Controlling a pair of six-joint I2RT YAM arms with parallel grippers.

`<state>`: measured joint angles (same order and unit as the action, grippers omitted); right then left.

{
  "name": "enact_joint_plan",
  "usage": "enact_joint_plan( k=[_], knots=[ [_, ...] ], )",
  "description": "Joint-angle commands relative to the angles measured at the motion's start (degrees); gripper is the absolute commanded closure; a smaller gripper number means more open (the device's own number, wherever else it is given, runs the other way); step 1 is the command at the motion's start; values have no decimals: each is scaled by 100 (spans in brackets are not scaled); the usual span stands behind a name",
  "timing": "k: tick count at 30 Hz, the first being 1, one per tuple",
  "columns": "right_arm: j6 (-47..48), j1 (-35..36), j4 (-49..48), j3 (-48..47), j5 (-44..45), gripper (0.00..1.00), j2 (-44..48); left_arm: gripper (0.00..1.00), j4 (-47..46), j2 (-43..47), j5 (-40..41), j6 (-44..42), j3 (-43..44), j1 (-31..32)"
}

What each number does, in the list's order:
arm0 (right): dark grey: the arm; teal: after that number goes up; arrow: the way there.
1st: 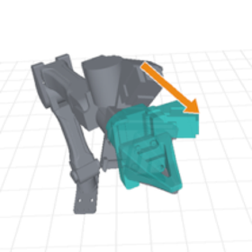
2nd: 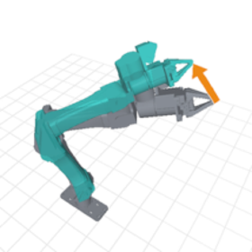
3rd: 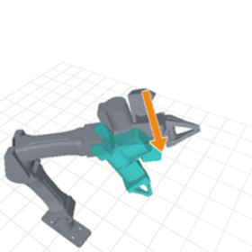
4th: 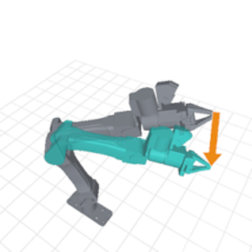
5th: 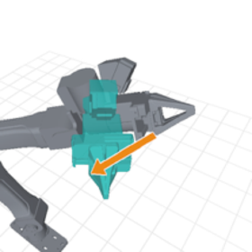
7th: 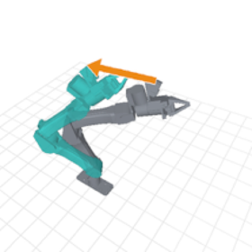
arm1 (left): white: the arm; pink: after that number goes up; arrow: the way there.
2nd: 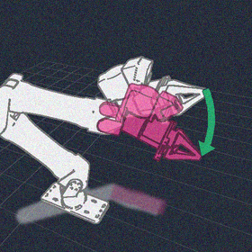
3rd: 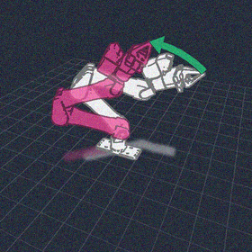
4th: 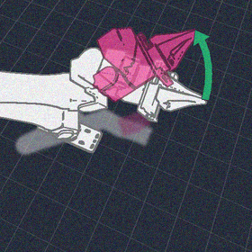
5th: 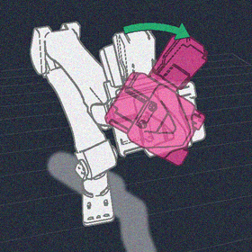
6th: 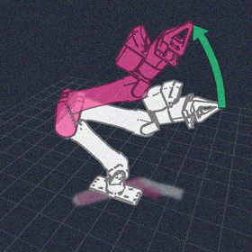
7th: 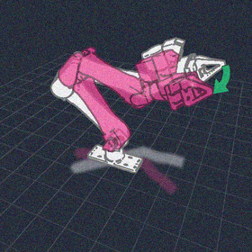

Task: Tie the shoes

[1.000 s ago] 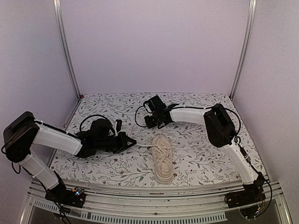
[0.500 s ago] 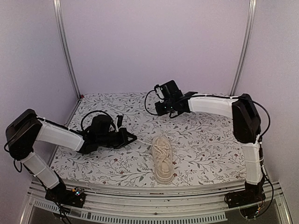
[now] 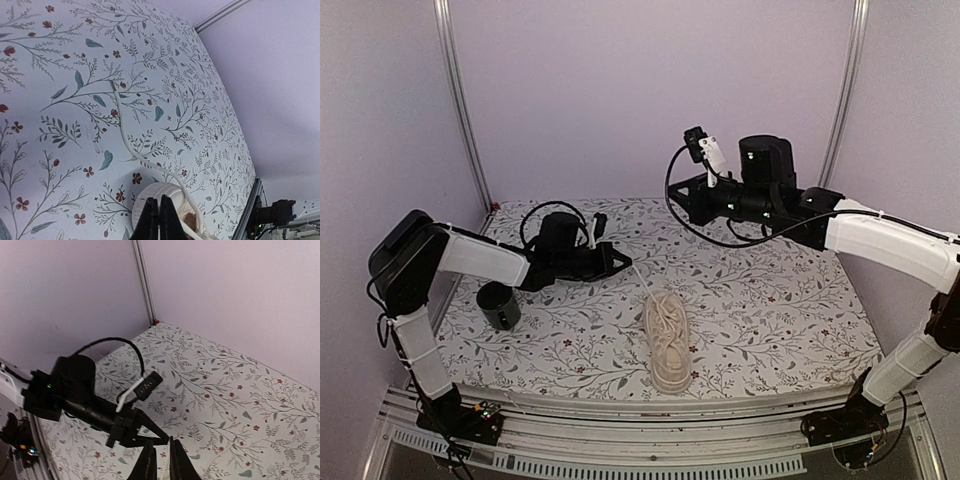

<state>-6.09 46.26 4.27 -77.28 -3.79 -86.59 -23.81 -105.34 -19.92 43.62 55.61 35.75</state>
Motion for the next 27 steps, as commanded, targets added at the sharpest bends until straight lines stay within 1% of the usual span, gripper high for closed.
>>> enact_joint_plan(
  k=[1, 3, 7, 11, 16, 21, 24, 27],
  knots=[
    [-710, -181, 870, 133, 692, 82, -667, 100, 247, -32, -214, -285, 8, -51],
    [-1084, -238, 949, 127, 723, 72, -982, 100, 184, 83, -214, -207, -191, -38],
    [-1825, -341, 780, 228, 328, 55, -1473, 100, 9, 282, -202, -54, -642, 5],
    [-2403, -444, 545, 256, -19, 54, -1967, 100, -47, 368, -187, 6, -835, 94],
    [-2773, -660, 502, 114, -329, 52, -2589, 100, -81, 398, -159, 70, -927, 169],
    [-2936, -776, 488, 123, -585, 44, -2873, 100, -136, 409, -154, 123, -956, 198],
    [-2984, -835, 363, 155, -855, 44, -3018, 100, -191, 388, -160, 160, -965, 206],
    [-2982, -852, 261, 110, -1134, 48, -3175, 100, -207, 391, -161, 181, -969, 213]
  ],
)
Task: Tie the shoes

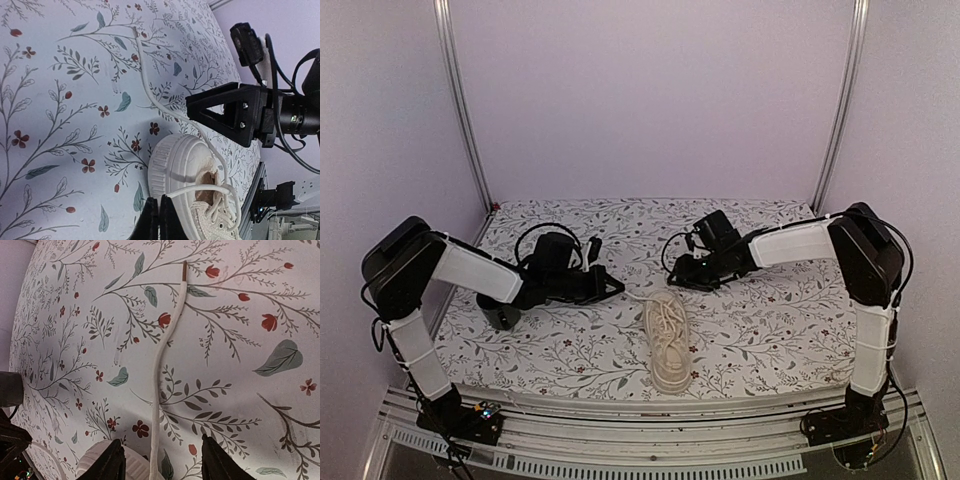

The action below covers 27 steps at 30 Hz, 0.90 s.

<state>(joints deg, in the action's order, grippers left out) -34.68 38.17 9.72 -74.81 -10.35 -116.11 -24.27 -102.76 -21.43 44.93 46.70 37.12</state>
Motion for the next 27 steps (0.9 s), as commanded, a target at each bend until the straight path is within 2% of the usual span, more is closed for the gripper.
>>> enact_joint_plan(
  k=[1, 9, 10, 12, 13, 19, 23, 27],
  knots=[
    [-140, -49, -323, -146, -578, 50, -261, 100, -165, 133, -7, 51, -81, 71],
    [-139, -67, -446, -271, -1183, 66, -517, 100, -158, 143, 32, 52, -93, 82],
    [-136, -76, -471, -271, -1218, 72, -528, 100, -161, 136, 27, 51, -86, 84],
    [-144, -93, -525, -239, -1216, 90, -503, 100, -165, 119, 36, 61, -78, 84],
    [-148, -103, -580, -198, -1184, 96, -419, 100, -166, 117, 42, 60, -74, 80],
    [205, -159, -1097, 271, -910, 98, 551, 100, -172, 68, 64, 52, -9, 73],
    [764, -125, -1663, 844, -1364, 98, 1360, 100, -168, -74, 26, -2, 122, 39],
    [1433, 229, -1743, 1241, -1844, 98, 1890, 100, -174, -203, -136, -107, 410, -20]
  ],
)
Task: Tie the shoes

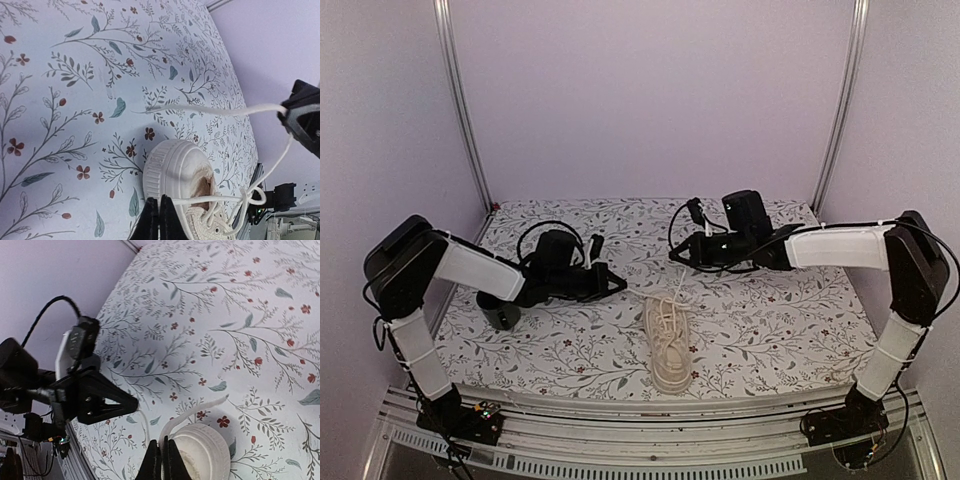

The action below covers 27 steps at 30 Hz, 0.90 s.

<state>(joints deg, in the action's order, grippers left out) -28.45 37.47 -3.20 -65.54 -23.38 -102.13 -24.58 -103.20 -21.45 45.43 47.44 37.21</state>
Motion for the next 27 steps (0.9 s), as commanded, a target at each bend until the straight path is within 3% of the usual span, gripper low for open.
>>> enact_joint_plan(
  k=[1, 6, 12, 13, 15, 16, 19, 22, 27],
  knots=[
    [976, 445, -472, 403, -632, 98, 592, 100, -144, -183, -174, -217, 408, -46],
    [1402, 1230, -708, 651, -1141, 98, 806, 100, 49, -364, -447, -479, 783, -233],
    [1562, 2005, -684, 161, -1150, 97, -20, 100, 266, -481, -1019, -1056, 1286, -342],
    [1561, 2075, -630, 70, -1047, 90, -144, 100, 292, -470, -1162, -1163, 1360, -339],
    [1591, 2151, -499, -96, -663, 59, -235, 100, 322, -421, -1290, -1352, 1451, -337],
    [1602, 2160, -452, -113, -419, 49, -172, 100, 311, -379, -1375, -1428, 1464, -331],
    [1693, 2151, -464, 151, 454, 29, 384, 100, 290, -210, -1470, -1658, 1392, -299],
    [1764, 1950, -391, 439, 1107, 20, 993, 100, 168, -24, -1521, -1799, 1255, -236],
    [1317, 1110, -277, 831, 1083, 20, 1447, 100, -117, 235, -1606, -1873, 1126, -61]
  ],
)
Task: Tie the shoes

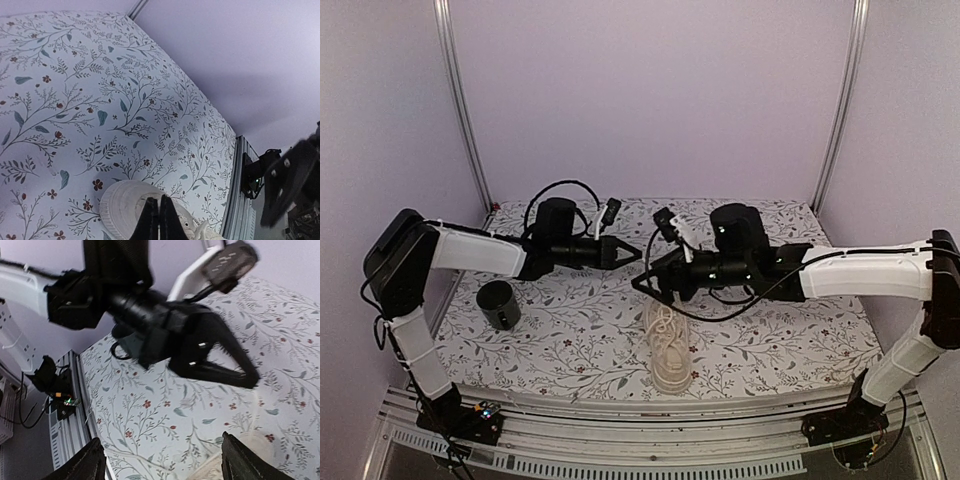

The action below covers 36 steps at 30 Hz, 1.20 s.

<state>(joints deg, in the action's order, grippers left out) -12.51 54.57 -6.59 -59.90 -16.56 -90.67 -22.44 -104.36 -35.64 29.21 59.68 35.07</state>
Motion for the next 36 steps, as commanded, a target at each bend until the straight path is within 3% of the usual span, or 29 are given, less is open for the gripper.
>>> enact_joint_plan(
  k=[1, 11, 13, 16, 18, 19, 20, 22, 23, 25, 28, 36],
  knots=[
    [-275, -695, 68, 299, 290, 20, 287, 100, -366, 372, -163, -250, -97, 190],
    [176, -894, 231, -354, -276, 29, -751, 100, -268, 360, -115, -342, 117, 388],
    [217, -890, 236, -543, -266, 34, -922, 100, -244, 365, -110, -369, 131, 407],
    [242, -894, 241, -748, -161, 54, -1121, 100, -240, 379, -122, -402, 115, 422],
    [240, -892, 202, -764, -107, 92, -1145, 100, -224, 385, -110, -435, 105, 430],
    [226, -893, 166, -731, -74, 97, -1116, 100, -186, 389, -53, -457, 98, 431],
    [204, -888, 129, -671, -23, 98, -1052, 98, -101, 383, 31, -483, 90, 431],
    [130, -890, 42, -462, 173, 98, -814, 64, 92, 437, 241, -572, -17, 445],
    [88, -889, 20, -336, 287, 98, -724, 51, 92, 501, 380, -619, -180, 483],
    [5, -895, 26, -123, 486, 98, -434, 40, 7, 633, 609, -745, -577, 628],
    [-132, -893, 26, 149, 573, 98, -147, 35, 13, 715, 806, -1005, -1048, 984],
    [-478, -894, -142, 338, 403, 98, -55, 34, 317, 493, 1140, -1357, -1409, 1694]
  ],
)
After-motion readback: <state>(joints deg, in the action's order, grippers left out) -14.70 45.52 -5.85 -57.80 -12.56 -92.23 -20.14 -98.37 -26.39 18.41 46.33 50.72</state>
